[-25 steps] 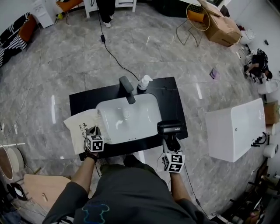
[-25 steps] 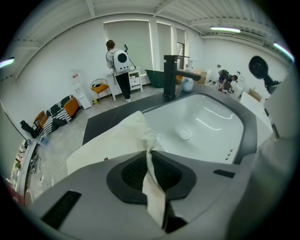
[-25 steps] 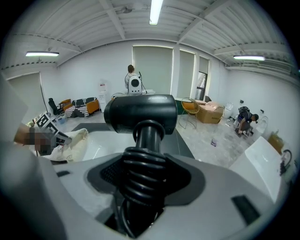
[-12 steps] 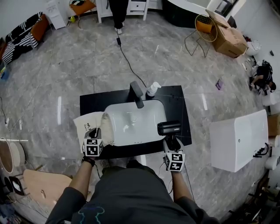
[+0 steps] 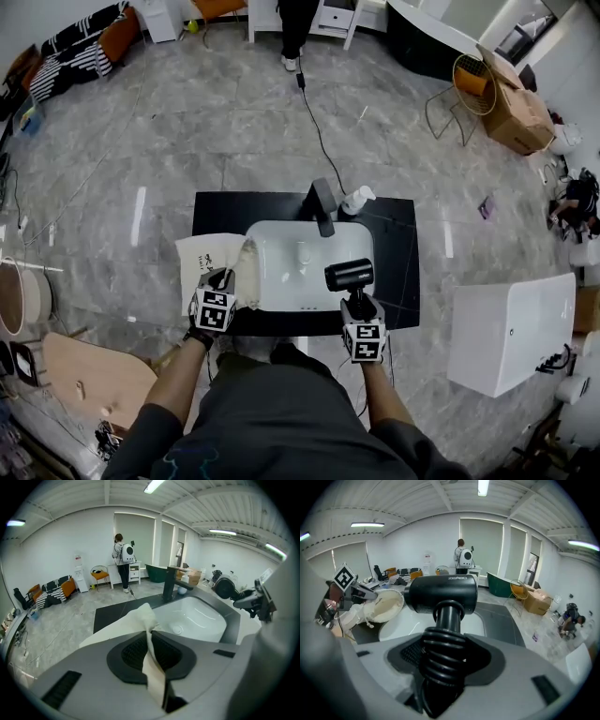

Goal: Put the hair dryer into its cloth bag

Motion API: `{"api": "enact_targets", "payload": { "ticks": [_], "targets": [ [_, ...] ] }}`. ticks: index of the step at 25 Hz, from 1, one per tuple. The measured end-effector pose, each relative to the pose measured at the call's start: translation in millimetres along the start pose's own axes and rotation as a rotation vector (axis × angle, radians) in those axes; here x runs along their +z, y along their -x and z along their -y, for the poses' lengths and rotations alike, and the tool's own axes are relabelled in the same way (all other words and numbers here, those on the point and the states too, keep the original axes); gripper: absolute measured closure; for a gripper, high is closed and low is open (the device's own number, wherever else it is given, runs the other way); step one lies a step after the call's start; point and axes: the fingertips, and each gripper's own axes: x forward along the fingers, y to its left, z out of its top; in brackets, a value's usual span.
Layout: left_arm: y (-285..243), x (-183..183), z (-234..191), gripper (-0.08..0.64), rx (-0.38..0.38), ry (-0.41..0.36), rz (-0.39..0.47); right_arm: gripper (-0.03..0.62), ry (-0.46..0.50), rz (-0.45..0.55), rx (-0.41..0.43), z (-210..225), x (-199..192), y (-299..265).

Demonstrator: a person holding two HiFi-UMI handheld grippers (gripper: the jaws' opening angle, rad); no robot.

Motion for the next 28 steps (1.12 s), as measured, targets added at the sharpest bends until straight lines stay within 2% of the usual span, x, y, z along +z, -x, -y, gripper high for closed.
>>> {"api": "enact_targets", "payload": {
  "ticks": [8,14,20,28],
  "targets": [
    [7.7,-1.5,0.5,0.529,-0.002,0.007,0.008,0.351,0.140,-0.049,0.152,-63.1,12.3,-49.8],
    [9.9,1.0,5.1,0.529,-0.023,0.010,0.003,0.351,0.321,-0.068,0.295,-127.3,20.8,-89.2],
    [13.4,-4.8,11.9,0.529,-0.054,0.002,-0.011,0.351,0.496,-0.146,0.432,-195.8,16.3,-115.5],
    [9.5,-12.9,17.1,0.529,-0.110,0.003,-0.023,0.351,0.670,-0.216,0.546,-248.9,16.2,-142.2]
  ]
}}
